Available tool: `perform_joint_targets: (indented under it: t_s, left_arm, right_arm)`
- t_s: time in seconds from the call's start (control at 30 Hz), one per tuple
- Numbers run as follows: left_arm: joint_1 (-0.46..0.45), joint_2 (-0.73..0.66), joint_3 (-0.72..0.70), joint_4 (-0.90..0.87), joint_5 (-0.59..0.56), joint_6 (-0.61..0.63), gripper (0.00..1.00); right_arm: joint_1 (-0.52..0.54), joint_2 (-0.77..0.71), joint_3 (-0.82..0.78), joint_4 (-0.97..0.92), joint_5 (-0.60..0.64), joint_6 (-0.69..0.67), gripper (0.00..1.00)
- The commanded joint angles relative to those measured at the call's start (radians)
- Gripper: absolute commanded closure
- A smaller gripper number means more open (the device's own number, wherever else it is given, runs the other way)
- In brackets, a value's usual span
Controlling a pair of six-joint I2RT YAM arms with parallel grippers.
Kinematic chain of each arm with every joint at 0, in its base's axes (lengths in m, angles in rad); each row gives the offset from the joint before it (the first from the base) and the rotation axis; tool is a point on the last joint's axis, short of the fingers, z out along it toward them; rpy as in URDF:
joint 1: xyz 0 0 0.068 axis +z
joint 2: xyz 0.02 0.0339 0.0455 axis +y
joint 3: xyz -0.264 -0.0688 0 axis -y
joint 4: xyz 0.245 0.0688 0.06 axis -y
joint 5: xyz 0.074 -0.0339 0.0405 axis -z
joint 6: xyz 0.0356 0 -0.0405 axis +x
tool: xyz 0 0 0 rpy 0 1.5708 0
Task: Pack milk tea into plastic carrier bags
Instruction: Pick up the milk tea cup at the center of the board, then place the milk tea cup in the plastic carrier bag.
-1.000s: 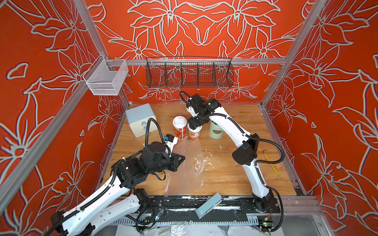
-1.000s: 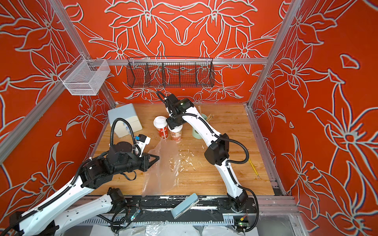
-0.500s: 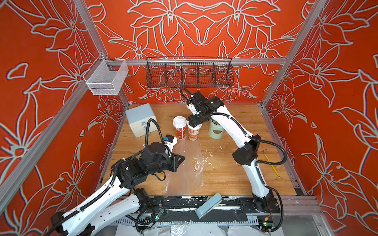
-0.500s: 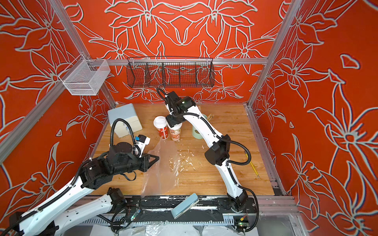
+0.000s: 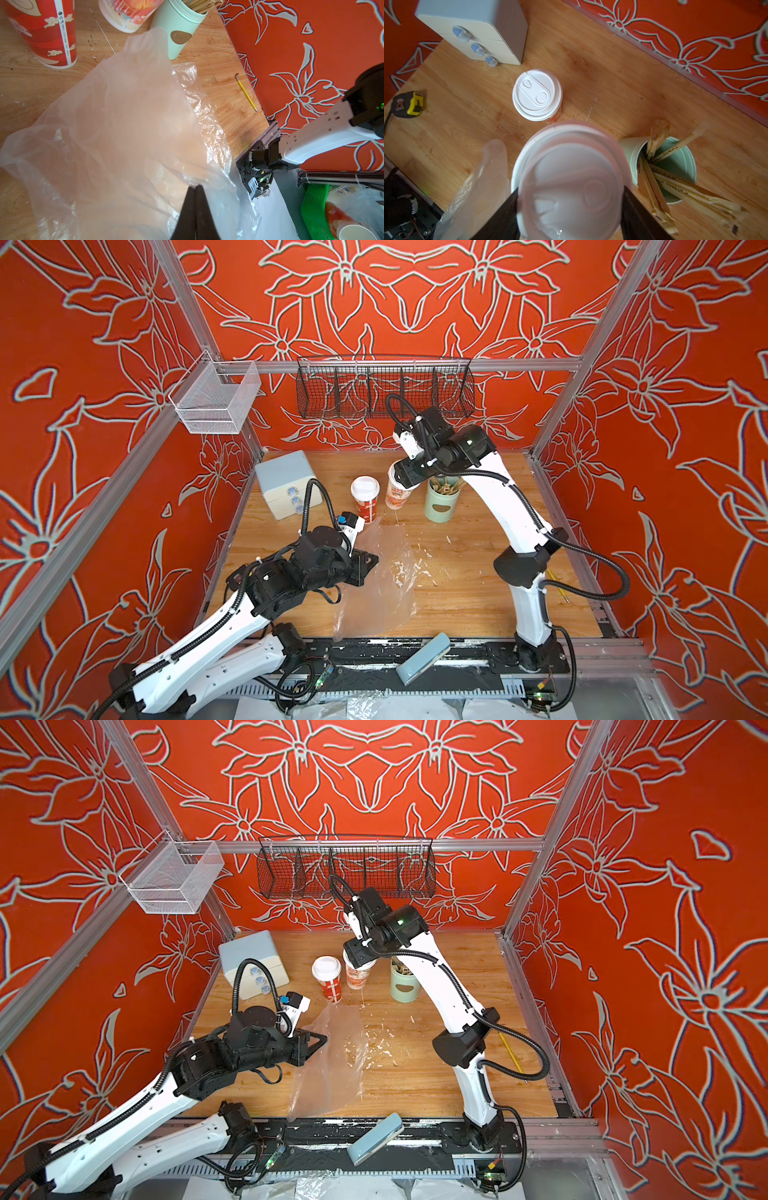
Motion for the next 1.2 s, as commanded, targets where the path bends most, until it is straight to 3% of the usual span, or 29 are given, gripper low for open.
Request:
perform_joint_targets:
  t_s: [0.0, 0.47, 0.73, 1.17]
  left_arm:
    - [0.008, 0.012, 0.021, 0.031, -0.014, 0.015, 1.0]
    - [0.027, 0.15, 0.097, 0.098, 0.0, 0.042, 1.0]
    - [0.033, 0.258, 0.136, 0.138, 0.053, 0.059, 1.0]
    - [0.045, 0.355, 0.193, 0.242, 0.116, 0.058, 1.0]
  right_arm:
    - [-0.005, -0.07, -0.012, -0.011, 0.022, -0.012, 0.49]
    - [-0.008, -0.311, -0.214, 0.045, 0.011, 0.01, 0.52]
    - [-0.009, -0.396, -0.238, 0.034, 0.039, 0.026, 0.54]
    - [-0.009, -0.513, -0.364, 0.067, -0.021, 0.062, 0.55]
